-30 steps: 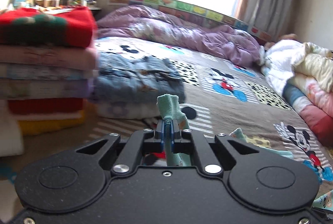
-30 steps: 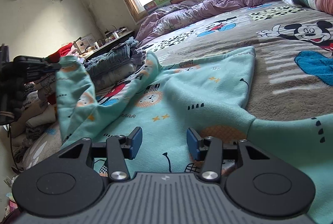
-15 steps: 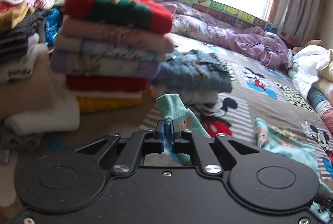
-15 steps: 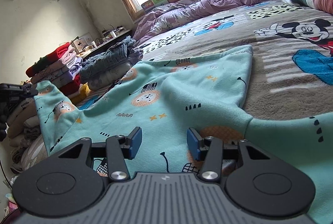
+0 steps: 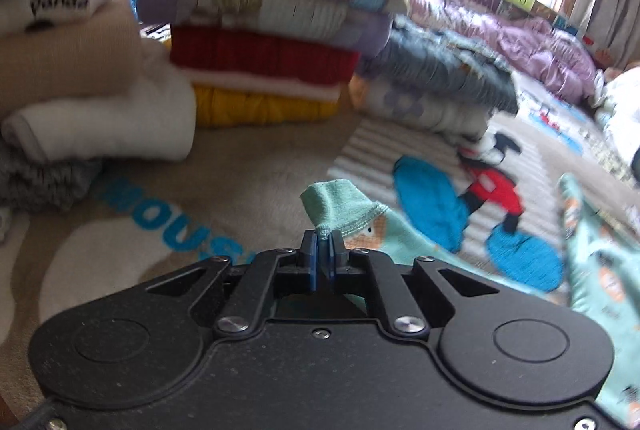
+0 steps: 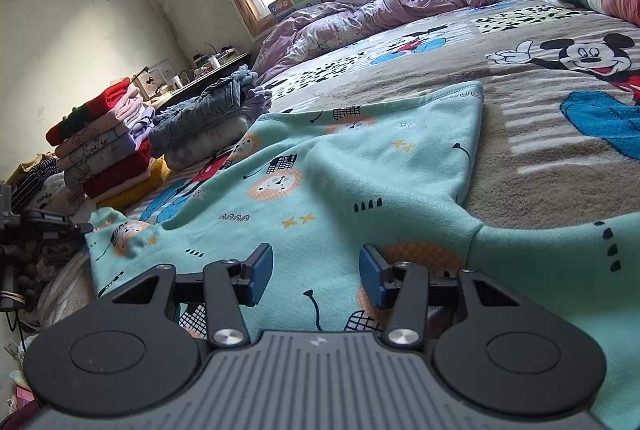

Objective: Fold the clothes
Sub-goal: 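Pull the held hem with the left tool to spread the garment flat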

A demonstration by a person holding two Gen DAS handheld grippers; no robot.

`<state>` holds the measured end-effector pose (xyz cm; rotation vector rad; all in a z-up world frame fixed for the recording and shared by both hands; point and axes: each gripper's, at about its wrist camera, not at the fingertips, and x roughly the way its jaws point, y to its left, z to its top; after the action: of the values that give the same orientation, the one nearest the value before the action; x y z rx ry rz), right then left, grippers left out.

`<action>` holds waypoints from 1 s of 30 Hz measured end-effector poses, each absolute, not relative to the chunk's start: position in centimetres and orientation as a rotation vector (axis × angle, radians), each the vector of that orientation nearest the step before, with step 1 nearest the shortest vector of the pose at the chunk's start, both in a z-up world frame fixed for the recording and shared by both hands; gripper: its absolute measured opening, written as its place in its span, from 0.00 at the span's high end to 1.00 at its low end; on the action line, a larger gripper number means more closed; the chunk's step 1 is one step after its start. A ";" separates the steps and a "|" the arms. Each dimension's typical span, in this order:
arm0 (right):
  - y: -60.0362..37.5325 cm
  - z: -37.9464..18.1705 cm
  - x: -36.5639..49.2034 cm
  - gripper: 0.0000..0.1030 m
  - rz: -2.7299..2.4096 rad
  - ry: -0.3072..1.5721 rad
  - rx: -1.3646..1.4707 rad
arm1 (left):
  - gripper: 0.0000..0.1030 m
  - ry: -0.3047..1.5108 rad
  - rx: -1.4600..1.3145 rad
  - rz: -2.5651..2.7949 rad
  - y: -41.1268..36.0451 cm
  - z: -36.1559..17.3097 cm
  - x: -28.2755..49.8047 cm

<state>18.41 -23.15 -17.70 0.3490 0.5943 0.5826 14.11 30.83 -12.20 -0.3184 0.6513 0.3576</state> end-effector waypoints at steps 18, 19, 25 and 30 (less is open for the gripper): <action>-26.0 -15.8 14.9 0.50 0.587 0.457 0.406 | 0.61 0.691 -0.372 0.380 30.9 -14.4 9.8; -26.6 -15.6 14.3 0.50 0.578 0.444 0.415 | 0.59 0.696 -0.360 0.378 30.4 -14.2 9.3; -28.2 -14.4 9.9 0.49 0.557 0.426 0.321 | 0.48 0.710 -0.307 0.274 26.4 -12.7 6.2; -27.8 -13.5 6.3 0.49 0.564 0.427 0.186 | 0.41 0.679 -0.244 0.095 21.6 -10.5 4.6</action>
<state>6.35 -27.80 -13.52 0.1855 0.4269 0.5639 4.59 21.61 -10.54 -0.2444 0.6787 0.0949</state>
